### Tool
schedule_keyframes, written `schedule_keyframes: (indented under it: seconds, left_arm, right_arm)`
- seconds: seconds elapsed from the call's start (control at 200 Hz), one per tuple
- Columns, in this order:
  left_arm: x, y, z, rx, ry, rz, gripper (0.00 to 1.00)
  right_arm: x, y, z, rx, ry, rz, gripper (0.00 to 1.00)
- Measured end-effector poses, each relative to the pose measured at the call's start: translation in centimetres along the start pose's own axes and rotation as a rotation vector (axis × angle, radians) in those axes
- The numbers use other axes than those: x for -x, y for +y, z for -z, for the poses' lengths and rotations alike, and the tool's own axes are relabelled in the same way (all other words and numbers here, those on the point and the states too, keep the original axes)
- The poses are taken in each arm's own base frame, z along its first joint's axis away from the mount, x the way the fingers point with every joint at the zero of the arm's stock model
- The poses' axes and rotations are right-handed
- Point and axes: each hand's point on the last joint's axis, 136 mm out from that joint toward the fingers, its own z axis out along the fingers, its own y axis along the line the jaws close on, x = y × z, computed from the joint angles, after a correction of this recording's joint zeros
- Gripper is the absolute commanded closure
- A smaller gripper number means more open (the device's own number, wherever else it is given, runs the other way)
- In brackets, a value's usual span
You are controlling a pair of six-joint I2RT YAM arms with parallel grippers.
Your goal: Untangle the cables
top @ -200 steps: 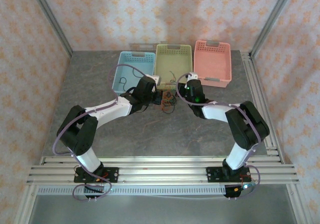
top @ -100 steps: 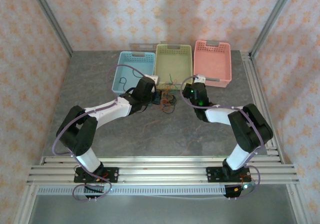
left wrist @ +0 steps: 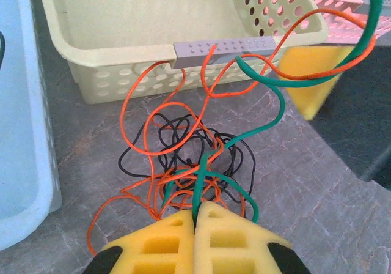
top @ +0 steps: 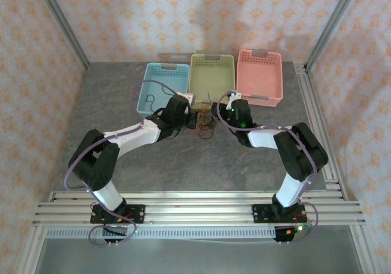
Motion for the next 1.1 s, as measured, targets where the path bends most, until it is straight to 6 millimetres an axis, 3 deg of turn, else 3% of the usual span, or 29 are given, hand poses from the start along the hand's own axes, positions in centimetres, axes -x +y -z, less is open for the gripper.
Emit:
schedule_keyframes:
  seconds: [0.586,0.926,1.101]
  left_arm:
    - [-0.2,-0.1,0.1,-0.010,0.002,0.015,1.00]
    - [-0.2,-0.1,0.1,-0.011,0.002,0.015,1.00]
    - [-0.2,-0.1,0.1,-0.011,0.002,0.015,1.00]
  right_arm:
    - [-0.8,0.7,-0.8,0.033,0.064,-0.019,0.64]
    - [-0.5,-3.2,-0.1,-0.066,0.057,-0.093,0.62]
    - [-0.8,-2.6,-0.2,-0.035,0.075,-0.116,0.60]
